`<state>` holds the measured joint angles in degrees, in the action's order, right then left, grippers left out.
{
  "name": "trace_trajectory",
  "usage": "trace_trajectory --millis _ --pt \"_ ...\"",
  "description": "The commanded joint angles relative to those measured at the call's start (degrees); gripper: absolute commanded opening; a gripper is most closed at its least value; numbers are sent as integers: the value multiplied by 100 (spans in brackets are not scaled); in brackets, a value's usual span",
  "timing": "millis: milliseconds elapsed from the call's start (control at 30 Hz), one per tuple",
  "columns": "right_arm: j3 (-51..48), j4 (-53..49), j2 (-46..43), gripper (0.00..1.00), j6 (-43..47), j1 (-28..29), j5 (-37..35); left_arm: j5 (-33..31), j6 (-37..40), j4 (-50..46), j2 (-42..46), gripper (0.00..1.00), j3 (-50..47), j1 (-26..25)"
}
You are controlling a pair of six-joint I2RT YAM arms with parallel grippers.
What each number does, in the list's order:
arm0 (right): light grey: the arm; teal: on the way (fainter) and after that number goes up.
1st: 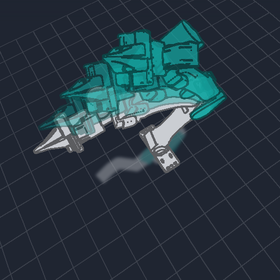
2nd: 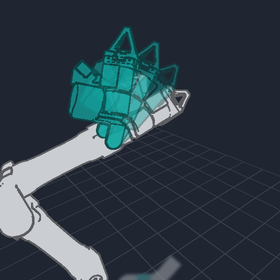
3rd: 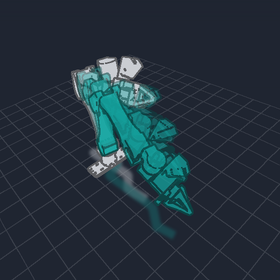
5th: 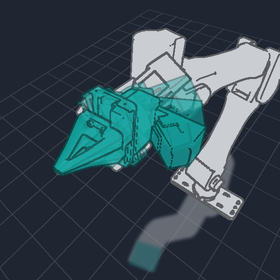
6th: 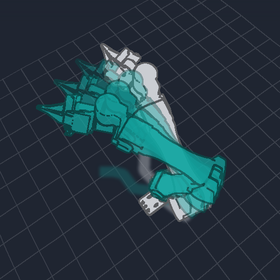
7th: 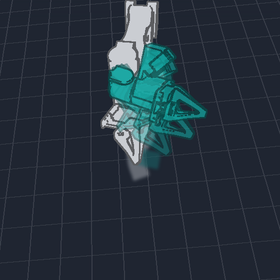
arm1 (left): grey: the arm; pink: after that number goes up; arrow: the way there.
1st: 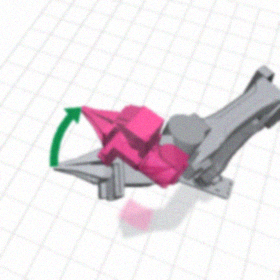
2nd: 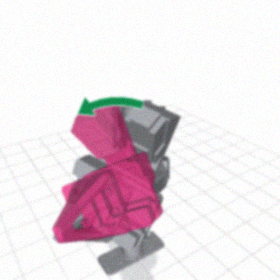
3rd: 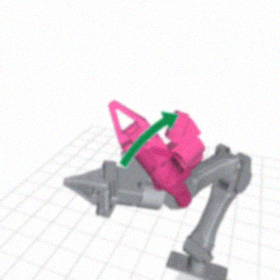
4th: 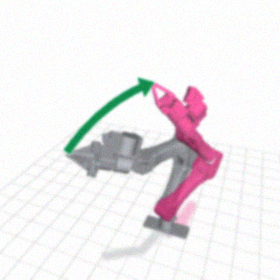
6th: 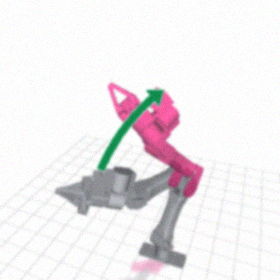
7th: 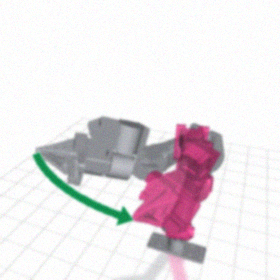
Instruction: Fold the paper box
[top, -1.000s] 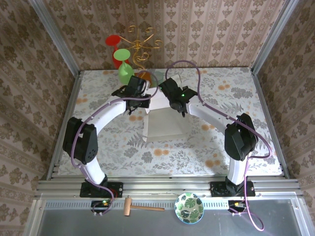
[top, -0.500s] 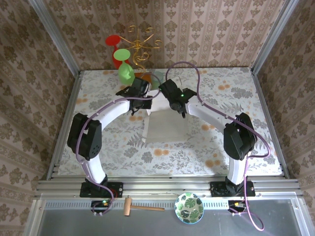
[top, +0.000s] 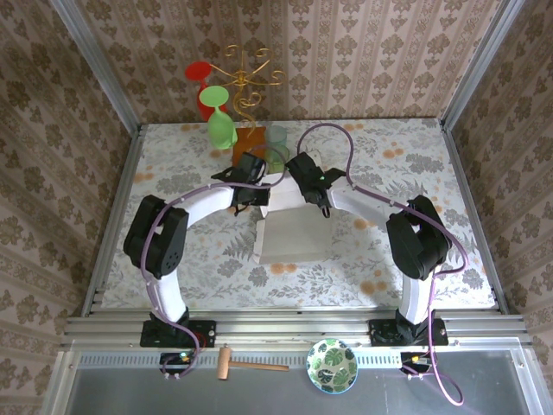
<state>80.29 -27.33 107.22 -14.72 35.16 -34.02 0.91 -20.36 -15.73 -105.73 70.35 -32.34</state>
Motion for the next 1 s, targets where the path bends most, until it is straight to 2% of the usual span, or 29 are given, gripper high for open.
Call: trace_trajectory --millis 0,200,400,633,833,933,967 --pt "-116 22 -172 0 101 -52 -37 -236 -178 61 -127 0 -155 8" --pt "-98 8 -101 0 110 -84 36 -222 -249 -39 -244 1 -125 8" --pt "-93 1 -73 0 116 -105 79 -155 -334 -9 -229 12 -162 8" --pt "-51 -52 -32 0 118 -139 119 -126 -275 51 -117 18 -265 17" --pt "-23 -91 -3 0 83 -166 174 -91 -254 72 -80 13 -336 43" --pt "-23 -112 -12 0 51 -167 185 -103 -261 64 -100 0 -360 43" --pt "-22 -114 -25 0 41 -174 192 -155 -275 41 -104 0 -351 43"
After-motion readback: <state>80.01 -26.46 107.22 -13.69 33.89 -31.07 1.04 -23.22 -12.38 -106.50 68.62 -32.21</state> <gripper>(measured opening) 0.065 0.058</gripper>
